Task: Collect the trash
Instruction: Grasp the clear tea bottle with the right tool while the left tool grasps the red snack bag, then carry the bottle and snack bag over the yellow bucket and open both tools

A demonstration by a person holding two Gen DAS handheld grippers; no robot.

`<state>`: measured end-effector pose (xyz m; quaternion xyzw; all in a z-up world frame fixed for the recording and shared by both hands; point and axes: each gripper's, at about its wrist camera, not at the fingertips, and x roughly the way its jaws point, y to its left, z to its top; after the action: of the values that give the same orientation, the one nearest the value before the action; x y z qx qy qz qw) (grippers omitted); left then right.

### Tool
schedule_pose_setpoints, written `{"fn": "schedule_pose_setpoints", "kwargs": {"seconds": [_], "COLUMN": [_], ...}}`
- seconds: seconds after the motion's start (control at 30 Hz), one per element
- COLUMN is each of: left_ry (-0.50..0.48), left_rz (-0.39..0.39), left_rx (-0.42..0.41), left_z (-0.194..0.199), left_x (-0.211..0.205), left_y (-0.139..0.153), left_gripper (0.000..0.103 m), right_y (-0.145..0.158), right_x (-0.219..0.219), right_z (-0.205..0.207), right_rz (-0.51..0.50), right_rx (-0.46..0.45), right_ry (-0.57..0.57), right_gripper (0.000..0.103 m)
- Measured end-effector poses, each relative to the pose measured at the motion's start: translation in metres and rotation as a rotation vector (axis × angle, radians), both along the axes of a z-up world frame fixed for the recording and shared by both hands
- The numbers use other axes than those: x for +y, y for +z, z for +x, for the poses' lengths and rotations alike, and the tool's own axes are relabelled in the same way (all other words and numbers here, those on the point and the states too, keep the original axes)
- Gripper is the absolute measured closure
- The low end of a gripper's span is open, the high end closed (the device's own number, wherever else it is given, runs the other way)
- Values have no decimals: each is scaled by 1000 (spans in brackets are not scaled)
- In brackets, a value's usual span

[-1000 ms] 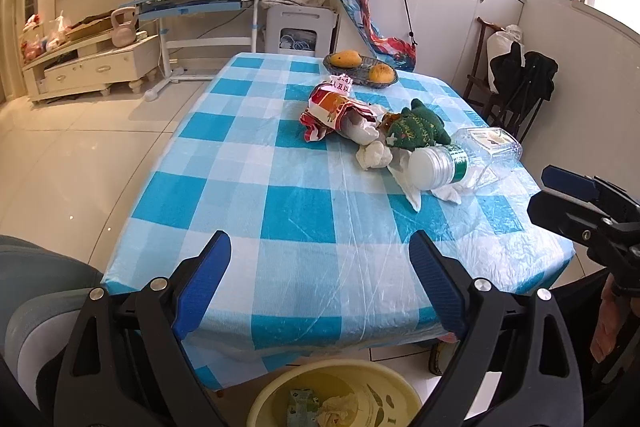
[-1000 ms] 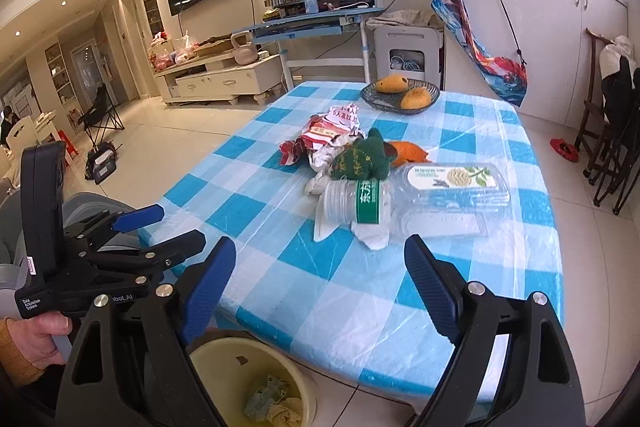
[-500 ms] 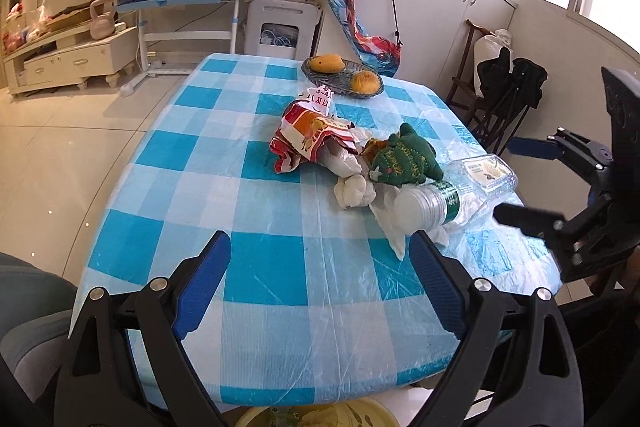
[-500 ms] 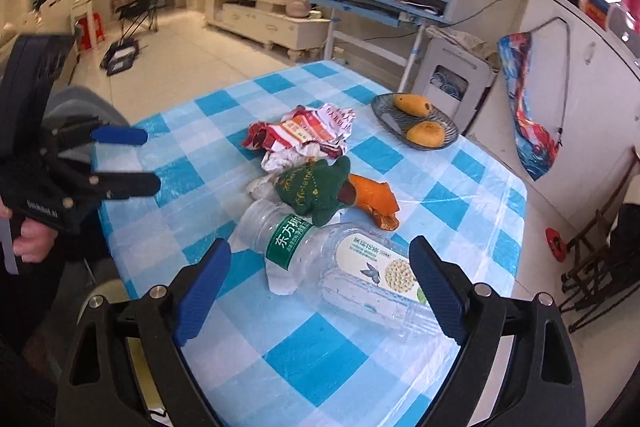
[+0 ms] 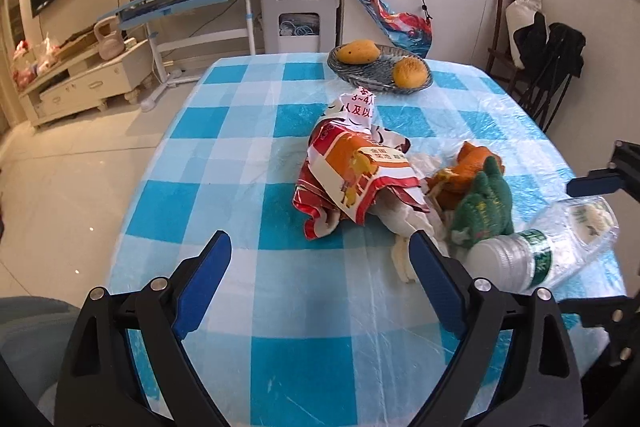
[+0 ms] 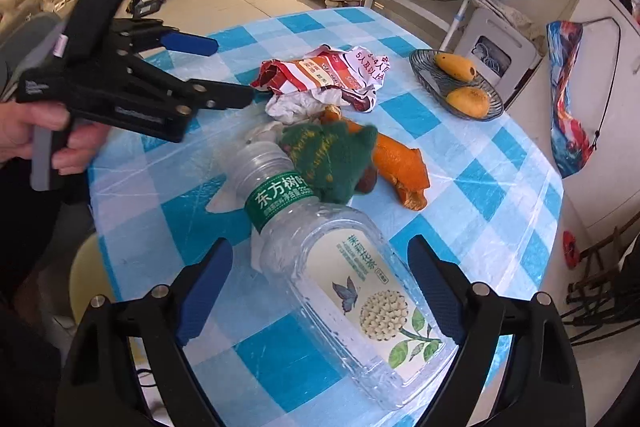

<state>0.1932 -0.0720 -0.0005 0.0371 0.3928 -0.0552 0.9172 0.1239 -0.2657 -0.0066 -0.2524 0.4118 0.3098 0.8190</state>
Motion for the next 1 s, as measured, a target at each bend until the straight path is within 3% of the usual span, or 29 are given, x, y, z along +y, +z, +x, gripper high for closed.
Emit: {"fn": "schedule_pose_setpoints", "kwargs": {"seconds": [0.07, 0.13, 0.2, 0.23, 0.27, 0.5, 0.63, 0.77, 0.83, 0.9, 1.0], "left_ry": [-11, -48, -97, -111, -122, -105, -90, -91, -99, -82, -62], "left_rz": [48, 88, 89, 87, 73, -87, -180, -155, -162, -150, -115], "left_rx": [-20, -28, 1, 10, 17, -18, -31, -3, 27, 13, -31], "left_z": [8, 16, 23, 26, 27, 12, -7, -16, -16, -16, -10], "left_x": [-6, -14, -21, -22, -22, 6, 27, 31, 28, 22, 4], "left_y": [-1, -3, -6, -6, -6, 9, 17, 15, 14, 18, 28], "left_gripper": [17, 28, 58, 66, 79, 101, 101, 100, 85, 32, 19], "right_y": [-5, -13, -19, -20, -20, -6, 9, 18, 23, 27, 32], "right_x": [0, 4, 8, 9, 9, -2, -9, -13, -17, -19, -26], "right_z": [-2, -2, -1, -1, -1, -3, -5, -9, -12, -14, -15], "right_rz": [1, -30, -49, -49, -48, 89, 210, 307, 356, 393, 443], "right_rx": [8, 31, 45, 49, 49, 67, 76, 75, 72, 61, 56], "right_ry": [-12, -13, -5, -4, -9, -58, -98, -140, -164, -180, -199], "right_gripper": [20, 31, 39, 47, 47, 48, 48, 48, 48, 48, 48]}}
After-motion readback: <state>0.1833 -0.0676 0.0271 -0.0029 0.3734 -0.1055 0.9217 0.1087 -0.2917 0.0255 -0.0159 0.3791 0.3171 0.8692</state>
